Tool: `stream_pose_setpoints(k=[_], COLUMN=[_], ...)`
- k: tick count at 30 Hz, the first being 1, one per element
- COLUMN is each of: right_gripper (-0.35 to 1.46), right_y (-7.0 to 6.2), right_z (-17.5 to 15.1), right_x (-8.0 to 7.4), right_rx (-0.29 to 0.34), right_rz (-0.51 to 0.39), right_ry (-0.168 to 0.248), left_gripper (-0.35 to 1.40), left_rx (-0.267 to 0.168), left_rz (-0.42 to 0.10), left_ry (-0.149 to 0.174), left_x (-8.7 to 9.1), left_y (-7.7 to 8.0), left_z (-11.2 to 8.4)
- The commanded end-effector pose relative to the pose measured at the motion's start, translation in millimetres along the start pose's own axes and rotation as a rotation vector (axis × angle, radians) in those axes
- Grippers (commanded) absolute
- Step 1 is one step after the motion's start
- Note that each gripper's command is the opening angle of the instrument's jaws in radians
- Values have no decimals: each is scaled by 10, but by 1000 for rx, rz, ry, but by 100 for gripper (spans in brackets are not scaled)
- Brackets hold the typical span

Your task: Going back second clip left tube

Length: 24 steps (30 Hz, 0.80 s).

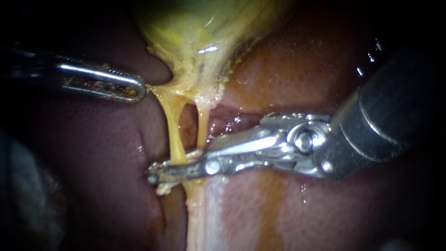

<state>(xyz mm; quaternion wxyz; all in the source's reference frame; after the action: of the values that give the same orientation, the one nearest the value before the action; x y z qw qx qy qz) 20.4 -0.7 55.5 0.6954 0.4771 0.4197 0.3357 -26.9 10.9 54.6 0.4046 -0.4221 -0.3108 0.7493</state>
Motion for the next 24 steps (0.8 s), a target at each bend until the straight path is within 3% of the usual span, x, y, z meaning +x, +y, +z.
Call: stream_pose_setpoints(k=[1,4,8,11,15,24], right_gripper=[-35,-35,12,31,42,48], right_y=[1,2,5,10,19,39], right_z=[0,1,7,14,19,7], right_x=[0,0,-3,-4,-3,2], right_rx=[1,9,17,20,-1,-79], right_rz=[-1,-1,-77,-117,-190,-353], right_ry=[-1,-14,-11,4,30,69], left_gripper=[-35,-35,-35,-35,-35,-35], left_rx=[0,0,0,0,1,1], left_rz=[0,0,0,0,0,0], left_ry=[0,0,0,0,0,0], left_x=[0,0,0,0,0,-1], left_y=[0,0,0,0,0,0], left_z=[0,0,0,0,0,0])
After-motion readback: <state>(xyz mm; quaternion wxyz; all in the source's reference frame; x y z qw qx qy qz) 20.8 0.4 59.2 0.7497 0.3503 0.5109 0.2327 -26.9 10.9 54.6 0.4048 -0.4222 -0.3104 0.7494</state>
